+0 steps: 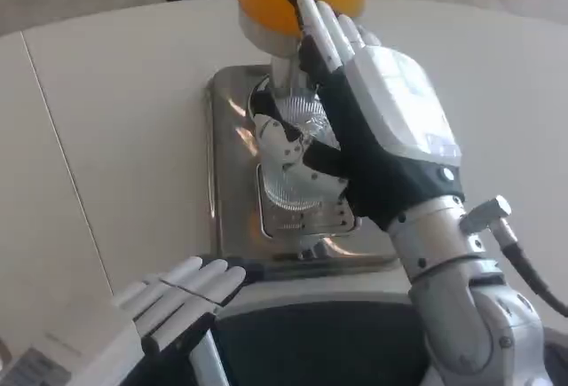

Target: Grasp the cup under the faucet to collect the drink, then remove the cup.

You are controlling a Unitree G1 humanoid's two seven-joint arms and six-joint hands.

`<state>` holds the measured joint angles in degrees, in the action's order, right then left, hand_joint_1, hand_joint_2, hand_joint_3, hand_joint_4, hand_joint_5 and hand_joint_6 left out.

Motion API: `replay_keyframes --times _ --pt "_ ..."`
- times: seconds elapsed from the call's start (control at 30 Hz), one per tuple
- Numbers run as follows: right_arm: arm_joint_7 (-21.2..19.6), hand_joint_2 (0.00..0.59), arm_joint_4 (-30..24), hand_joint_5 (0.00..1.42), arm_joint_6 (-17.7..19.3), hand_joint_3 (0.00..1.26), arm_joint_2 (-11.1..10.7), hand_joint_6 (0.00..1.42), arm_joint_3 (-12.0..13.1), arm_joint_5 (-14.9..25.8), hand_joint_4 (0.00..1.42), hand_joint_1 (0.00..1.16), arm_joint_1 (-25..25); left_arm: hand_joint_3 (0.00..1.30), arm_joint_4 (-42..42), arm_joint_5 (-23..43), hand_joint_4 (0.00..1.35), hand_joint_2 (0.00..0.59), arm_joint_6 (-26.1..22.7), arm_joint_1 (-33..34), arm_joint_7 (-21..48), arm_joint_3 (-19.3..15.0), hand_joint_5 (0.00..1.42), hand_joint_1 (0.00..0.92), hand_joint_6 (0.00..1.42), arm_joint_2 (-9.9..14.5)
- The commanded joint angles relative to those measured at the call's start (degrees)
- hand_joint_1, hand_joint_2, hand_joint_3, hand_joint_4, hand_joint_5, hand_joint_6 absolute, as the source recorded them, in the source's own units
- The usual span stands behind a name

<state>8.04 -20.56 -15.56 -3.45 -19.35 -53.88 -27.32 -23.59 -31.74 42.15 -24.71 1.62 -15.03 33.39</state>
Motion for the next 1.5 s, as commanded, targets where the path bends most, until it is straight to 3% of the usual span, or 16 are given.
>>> replay_keyframes --times 0.03,0.6,0.7,0.87,1.0,1.07,1.2,1.37,1.5 --pt "4.13 0.533 2.99 0.00 -0.77 0.00 -0.77 0.00 -2.98 -0.43 0.00 0.34 0.20 0.11 0.24 0.74 0.00 0.106 1.28 -0.79 1.04 -0.68 0.09 0.076 0.23 0.49" --pt "5.80 0.544 5.32 0.00 -2.12 0.00 -1.33 0.00 -5.94 -1.44 0.00 0.33 -1.92 0.11 1.11 2.27 0.00 0.106 2.77 -1.52 2.44 -2.41 0.09 0.076 0.23 0.75" --pt "5.86 0.546 5.56 0.00 -2.17 0.00 -1.29 0.00 -6.05 -1.35 0.00 0.33 -2.05 0.07 1.12 2.61 0.00 0.083 2.51 -1.73 2.89 -2.33 0.09 0.055 0.23 0.54" --pt "5.66 0.548 5.73 0.00 -2.32 0.00 -1.20 0.00 -6.00 -1.28 0.00 0.33 -2.09 0.00 -0.21 11.15 0.00 0.059 -8.06 -1.37 8.85 1.35 0.09 0.042 0.25 -1.31" --pt "5.58 0.548 5.27 0.00 -2.56 0.00 -1.24 0.00 -5.76 -1.23 0.00 0.33 -1.86 0.00 -3.79 16.65 0.00 0.060 -19.09 0.17 11.59 3.78 0.10 0.042 0.27 -4.71" --pt "5.66 0.548 5.15 0.00 -2.62 0.00 -1.29 0.00 -5.69 -1.13 0.00 0.33 -1.80 0.00 -6.17 17.44 0.00 0.058 -25.83 1.50 11.97 5.43 0.11 0.043 0.29 -7.31" --pt "5.66 0.548 5.09 0.00 -2.66 0.00 -1.42 0.00 -5.57 -1.01 0.00 0.33 -1.79 0.00 -9.67 15.78 0.00 0.059 -33.88 3.58 11.84 7.82 0.11 0.043 0.30 -10.31" --pt "5.72 0.548 4.91 0.00 -2.81 0.00 -1.49 0.00 -5.32 -0.92 0.00 0.33 -1.84 0.00 -11.54 12.23 0.00 0.060 -40.29 6.00 10.36 10.60 0.11 0.050 0.30 -13.63" --pt "6.03 0.548 4.37 0.00 -2.92 0.00 -1.70 0.00 -5.09 -0.80 0.00 0.33 -1.68 0.00 -11.50 8.62 0.00 0.063 -41.18 7.54 7.95 12.34 0.12 0.069 0.30 -16.08"
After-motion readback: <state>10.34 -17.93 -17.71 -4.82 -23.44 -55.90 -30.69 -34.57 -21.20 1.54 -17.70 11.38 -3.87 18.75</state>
